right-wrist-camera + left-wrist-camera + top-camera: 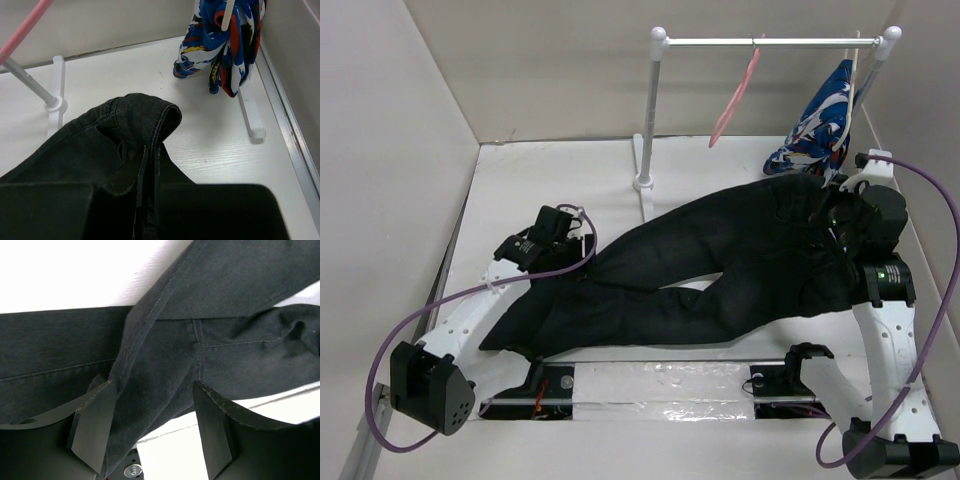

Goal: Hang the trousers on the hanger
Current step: Flatten out the trousers at the center of the board.

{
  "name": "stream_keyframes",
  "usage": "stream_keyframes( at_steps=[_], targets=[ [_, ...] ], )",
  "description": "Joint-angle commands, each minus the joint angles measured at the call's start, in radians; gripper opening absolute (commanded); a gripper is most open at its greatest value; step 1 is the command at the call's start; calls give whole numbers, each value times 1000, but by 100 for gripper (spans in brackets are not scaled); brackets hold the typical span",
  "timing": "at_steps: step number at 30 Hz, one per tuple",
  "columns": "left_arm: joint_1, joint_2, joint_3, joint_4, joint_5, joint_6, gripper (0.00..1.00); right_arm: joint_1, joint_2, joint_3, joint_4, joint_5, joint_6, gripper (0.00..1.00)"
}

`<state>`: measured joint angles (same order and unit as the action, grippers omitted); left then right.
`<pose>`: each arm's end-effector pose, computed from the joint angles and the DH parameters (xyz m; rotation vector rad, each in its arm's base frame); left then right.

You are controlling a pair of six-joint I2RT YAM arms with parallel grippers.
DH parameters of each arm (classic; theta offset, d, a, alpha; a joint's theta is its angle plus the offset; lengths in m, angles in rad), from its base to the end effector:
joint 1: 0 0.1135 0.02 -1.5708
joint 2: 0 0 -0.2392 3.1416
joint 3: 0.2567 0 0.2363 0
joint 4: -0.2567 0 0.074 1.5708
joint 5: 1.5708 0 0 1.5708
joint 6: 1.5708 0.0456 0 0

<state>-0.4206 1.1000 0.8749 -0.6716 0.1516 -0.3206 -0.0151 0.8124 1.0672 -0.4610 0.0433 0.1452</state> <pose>0.1998 -0.0969 0.2411 0.1930 2.5147 -0.4985 0.1785 -0.0047 0.3783 0.1734 1.7686 0.0554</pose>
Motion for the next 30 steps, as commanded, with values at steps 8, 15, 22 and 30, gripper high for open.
stream_keyframes(
  at_steps=[8, 15, 22, 30],
  targets=[
    [3, 5, 45, -83, -204, -63, 72, -17, -45, 2, 134, -71, 14, 0],
    [3, 86, 53, -89, -215, -58, 46, -26, -64, 0, 121, -60, 13, 0],
    [3, 89, 114, -129, -296, -78, 0, -36, -107, -68, 97, -23, 2, 0],
    [3, 248, 530, -62, -613, -83, 0, -36, -127, -219, 131, 55, 34, 0]
  ],
)
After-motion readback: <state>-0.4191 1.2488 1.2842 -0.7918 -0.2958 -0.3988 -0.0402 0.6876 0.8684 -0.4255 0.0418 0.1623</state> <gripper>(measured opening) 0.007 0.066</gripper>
